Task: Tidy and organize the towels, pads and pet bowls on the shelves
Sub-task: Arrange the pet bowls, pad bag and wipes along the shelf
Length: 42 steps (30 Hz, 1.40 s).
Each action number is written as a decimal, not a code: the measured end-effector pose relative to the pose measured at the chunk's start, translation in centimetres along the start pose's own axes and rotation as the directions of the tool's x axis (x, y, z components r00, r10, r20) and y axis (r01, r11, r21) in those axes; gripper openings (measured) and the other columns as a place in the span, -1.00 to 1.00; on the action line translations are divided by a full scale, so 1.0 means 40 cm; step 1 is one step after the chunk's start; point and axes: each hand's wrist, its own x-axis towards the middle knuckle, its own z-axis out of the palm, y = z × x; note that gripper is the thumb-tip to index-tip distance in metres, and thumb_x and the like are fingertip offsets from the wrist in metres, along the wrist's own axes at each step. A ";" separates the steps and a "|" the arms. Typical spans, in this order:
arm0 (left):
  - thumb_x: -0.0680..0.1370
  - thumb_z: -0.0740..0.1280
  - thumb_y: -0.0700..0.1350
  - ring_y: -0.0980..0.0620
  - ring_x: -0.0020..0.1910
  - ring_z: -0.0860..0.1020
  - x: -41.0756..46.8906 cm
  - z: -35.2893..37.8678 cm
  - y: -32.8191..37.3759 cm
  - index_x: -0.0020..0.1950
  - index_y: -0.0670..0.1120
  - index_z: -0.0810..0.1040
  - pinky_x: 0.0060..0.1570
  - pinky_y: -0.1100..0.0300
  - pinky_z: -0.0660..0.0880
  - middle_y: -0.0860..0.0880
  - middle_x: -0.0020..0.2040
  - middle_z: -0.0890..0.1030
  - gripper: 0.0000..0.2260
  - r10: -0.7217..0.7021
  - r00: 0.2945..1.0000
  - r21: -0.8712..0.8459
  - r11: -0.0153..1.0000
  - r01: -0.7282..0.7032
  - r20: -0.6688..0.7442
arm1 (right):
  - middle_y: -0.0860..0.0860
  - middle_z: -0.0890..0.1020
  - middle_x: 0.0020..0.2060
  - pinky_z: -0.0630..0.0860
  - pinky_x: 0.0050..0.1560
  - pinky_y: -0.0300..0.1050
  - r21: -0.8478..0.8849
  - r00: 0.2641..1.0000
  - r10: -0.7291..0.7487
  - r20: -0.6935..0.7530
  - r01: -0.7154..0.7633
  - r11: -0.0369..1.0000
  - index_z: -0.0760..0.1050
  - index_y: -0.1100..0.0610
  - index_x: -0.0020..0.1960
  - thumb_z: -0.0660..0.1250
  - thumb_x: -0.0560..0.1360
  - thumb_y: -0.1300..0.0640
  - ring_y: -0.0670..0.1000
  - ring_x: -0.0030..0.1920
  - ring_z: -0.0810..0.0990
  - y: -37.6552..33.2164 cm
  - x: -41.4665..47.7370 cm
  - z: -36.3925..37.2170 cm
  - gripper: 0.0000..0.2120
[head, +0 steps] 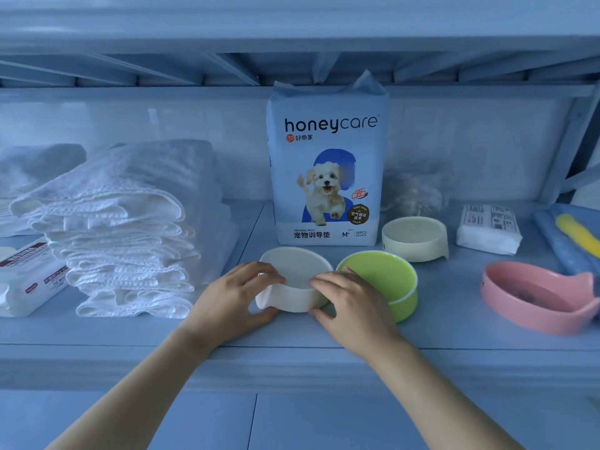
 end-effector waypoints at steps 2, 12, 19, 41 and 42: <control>0.36 0.29 0.04 0.15 -0.01 0.50 -0.003 -0.002 0.005 0.05 0.02 0.59 -0.19 0.39 0.43 0.08 0.04 0.58 -0.70 0.014 0.999 0.031 0.999 -0.013 -0.030 | -0.11 0.65 -0.05 0.55 -0.02 -0.20 0.026 1.000 0.008 0.002 -0.008 1.000 0.60 0.06 0.00 0.56 0.18 0.09 -0.01 -0.08 0.62 -0.007 -0.001 -0.002 -0.60; 0.45 0.31 0.01 0.09 0.07 0.51 0.001 -0.004 0.002 0.24 -0.04 0.49 -0.05 0.30 0.48 0.00 0.12 0.56 -0.62 0.061 0.993 0.016 0.998 -0.060 -0.105 | -0.05 0.61 -0.01 0.44 -0.03 -0.27 0.032 0.993 -0.003 -0.117 0.006 0.999 0.54 0.14 0.12 0.58 0.21 0.11 -0.03 0.01 0.54 -0.021 0.002 -0.002 -0.49; 0.41 0.25 0.03 0.08 -0.02 0.55 -0.009 -0.022 0.018 0.27 0.08 0.45 -0.21 0.24 0.55 0.08 0.18 0.49 -0.59 -0.037 0.995 -0.011 0.999 0.036 -0.091 | -0.02 0.61 -0.02 0.42 0.01 -0.23 0.049 0.988 -0.044 -0.150 0.052 0.997 0.54 0.16 0.13 0.54 0.27 0.12 0.00 0.01 0.53 -0.021 -0.003 -0.002 -0.55; 0.42 0.21 0.15 0.08 0.03 0.50 0.068 -0.055 0.006 0.29 0.18 0.42 -0.15 0.22 0.49 0.12 0.12 0.49 -0.57 -0.139 0.990 -0.080 0.987 0.136 -0.031 | 0.03 0.55 0.18 0.37 0.14 -0.35 0.209 0.959 0.132 -0.250 -0.079 0.975 0.53 0.18 0.18 0.38 0.43 0.17 -0.07 0.15 0.49 -0.011 0.035 -0.001 -0.68; 0.42 0.19 0.18 0.08 0.02 0.49 0.078 -0.059 0.007 0.29 0.18 0.43 -0.16 0.24 0.45 0.12 0.10 0.49 -0.56 -0.166 0.986 -0.093 0.982 0.162 -0.033 | 0.03 0.55 0.19 0.35 0.15 -0.37 0.207 0.958 0.134 -0.254 -0.081 0.975 0.53 0.17 0.18 0.38 0.43 0.19 -0.08 0.15 0.49 -0.011 0.039 -0.002 -0.68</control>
